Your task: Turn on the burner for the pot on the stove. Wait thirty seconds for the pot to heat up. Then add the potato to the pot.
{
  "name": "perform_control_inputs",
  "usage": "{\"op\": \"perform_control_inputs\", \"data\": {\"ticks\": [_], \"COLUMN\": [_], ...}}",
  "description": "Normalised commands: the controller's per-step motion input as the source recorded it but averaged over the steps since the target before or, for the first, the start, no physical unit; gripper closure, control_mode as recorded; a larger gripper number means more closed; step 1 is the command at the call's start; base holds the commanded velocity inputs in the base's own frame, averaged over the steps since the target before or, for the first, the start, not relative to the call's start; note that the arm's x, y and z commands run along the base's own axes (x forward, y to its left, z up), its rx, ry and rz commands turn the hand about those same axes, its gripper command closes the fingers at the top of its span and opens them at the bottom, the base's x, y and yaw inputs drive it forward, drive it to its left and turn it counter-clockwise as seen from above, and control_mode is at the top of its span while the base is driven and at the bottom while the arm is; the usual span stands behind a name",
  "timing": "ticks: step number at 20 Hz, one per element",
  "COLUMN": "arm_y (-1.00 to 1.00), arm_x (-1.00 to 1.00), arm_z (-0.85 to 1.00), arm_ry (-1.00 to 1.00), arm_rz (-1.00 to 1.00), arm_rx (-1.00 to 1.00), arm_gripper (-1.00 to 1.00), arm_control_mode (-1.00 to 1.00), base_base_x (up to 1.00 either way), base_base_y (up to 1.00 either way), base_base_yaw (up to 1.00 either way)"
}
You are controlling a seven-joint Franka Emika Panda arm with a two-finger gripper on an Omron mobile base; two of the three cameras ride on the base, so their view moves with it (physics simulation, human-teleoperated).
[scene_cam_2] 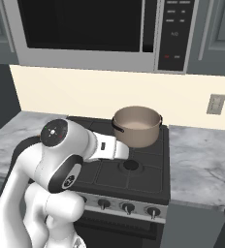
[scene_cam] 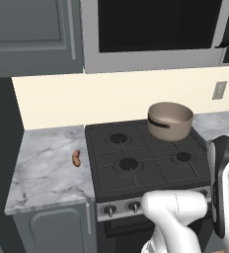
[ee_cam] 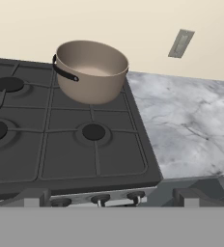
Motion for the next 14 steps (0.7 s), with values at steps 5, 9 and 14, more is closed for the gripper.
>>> {"op": "perform_control_inputs", "data": {"ticks": [5, 9, 14], "arm_y": [0.0, 0.0, 0.0], "arm_x": [0.0, 0.0, 0.0], "arm_z": [0.0, 0.0, 0.0], "arm_ry": [0.0, 0.0, 0.0], "arm_rz": [0.0, 0.0, 0.0], "arm_rx": [0.0, 0.0, 0.0], "arm_gripper": [-1.0, -1.0, -1.0], "arm_control_mode": [-1.0, -1.0, -1.0], "base_base_x": [0.0, 0.0, 0.0], "base_base_y": [0.0, 0.0, 0.0], "base_base_yaw": [0.0, 0.0, 0.0]}}
